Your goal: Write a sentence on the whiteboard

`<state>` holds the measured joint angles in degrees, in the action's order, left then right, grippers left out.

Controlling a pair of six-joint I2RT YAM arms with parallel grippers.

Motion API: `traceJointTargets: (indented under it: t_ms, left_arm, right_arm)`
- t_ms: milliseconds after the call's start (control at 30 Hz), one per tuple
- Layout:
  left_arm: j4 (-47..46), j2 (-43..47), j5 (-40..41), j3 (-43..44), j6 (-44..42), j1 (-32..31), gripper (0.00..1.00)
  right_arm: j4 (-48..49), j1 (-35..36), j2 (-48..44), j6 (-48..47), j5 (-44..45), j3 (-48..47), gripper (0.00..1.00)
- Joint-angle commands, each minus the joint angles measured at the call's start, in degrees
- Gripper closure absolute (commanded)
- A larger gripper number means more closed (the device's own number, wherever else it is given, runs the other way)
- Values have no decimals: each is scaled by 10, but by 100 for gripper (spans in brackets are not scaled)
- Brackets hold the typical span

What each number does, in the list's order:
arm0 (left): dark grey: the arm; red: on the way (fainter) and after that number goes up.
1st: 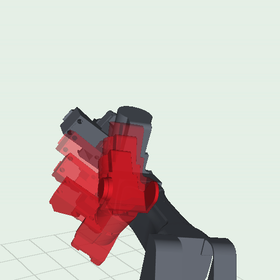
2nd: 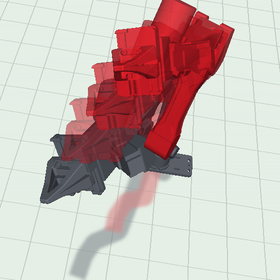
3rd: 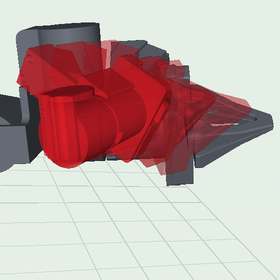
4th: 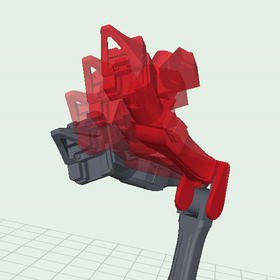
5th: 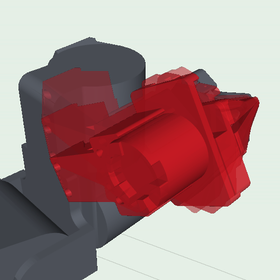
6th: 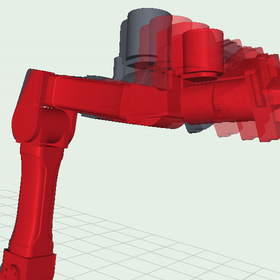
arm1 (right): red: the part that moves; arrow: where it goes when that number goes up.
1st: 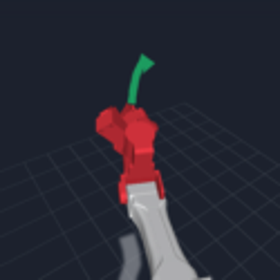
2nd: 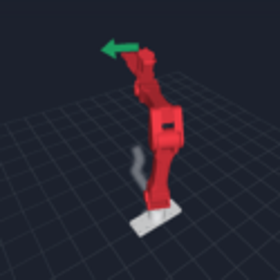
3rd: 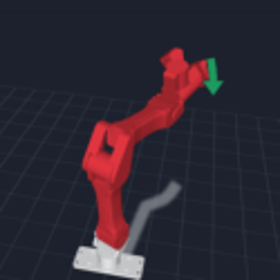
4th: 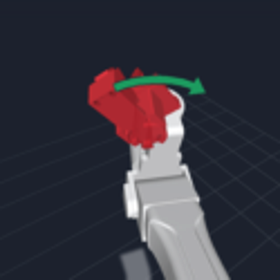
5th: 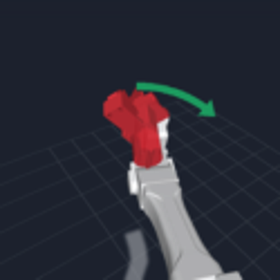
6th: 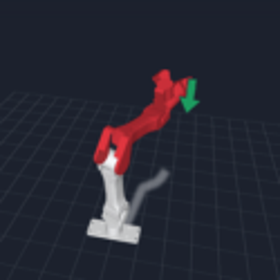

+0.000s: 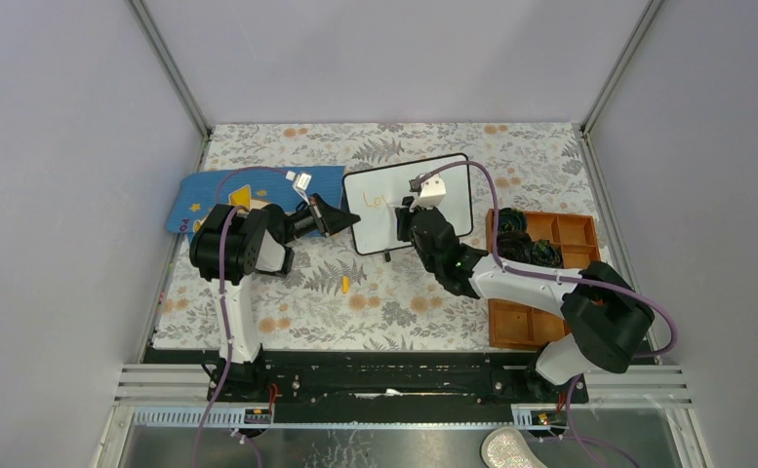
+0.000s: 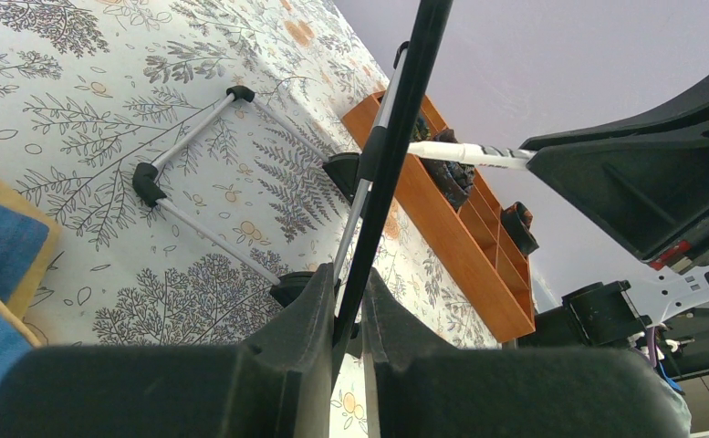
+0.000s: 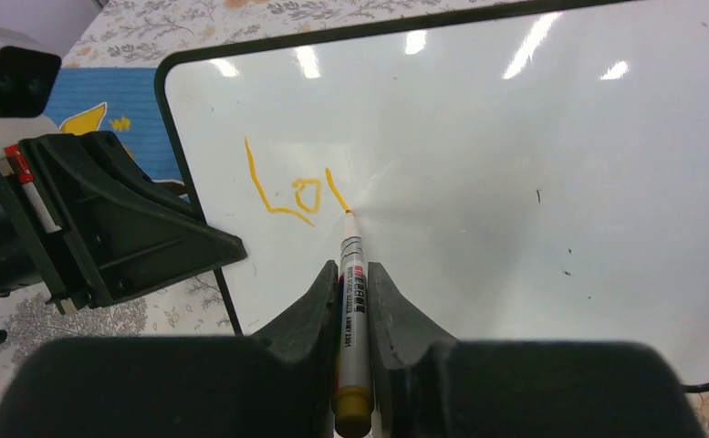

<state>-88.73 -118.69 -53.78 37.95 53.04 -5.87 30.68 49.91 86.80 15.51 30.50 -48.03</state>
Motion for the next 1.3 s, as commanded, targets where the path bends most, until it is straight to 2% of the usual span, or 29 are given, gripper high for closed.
traceJointTargets:
  t_ms: [0,1000,1267]
  left_arm:
    - [-30,-4,-9,-11,-5,-2,89]
    - [-31,-5,-13,-11,-6,-5,89]
    - [-31,-5,-12,-11,-7,-5,89]
  right_arm:
    - [-5,-9,-18,5,27,17,100]
    - [-6,-28,1,-16,29,-52,100]
    - [-4,-29,-25,-9,23,-27,100]
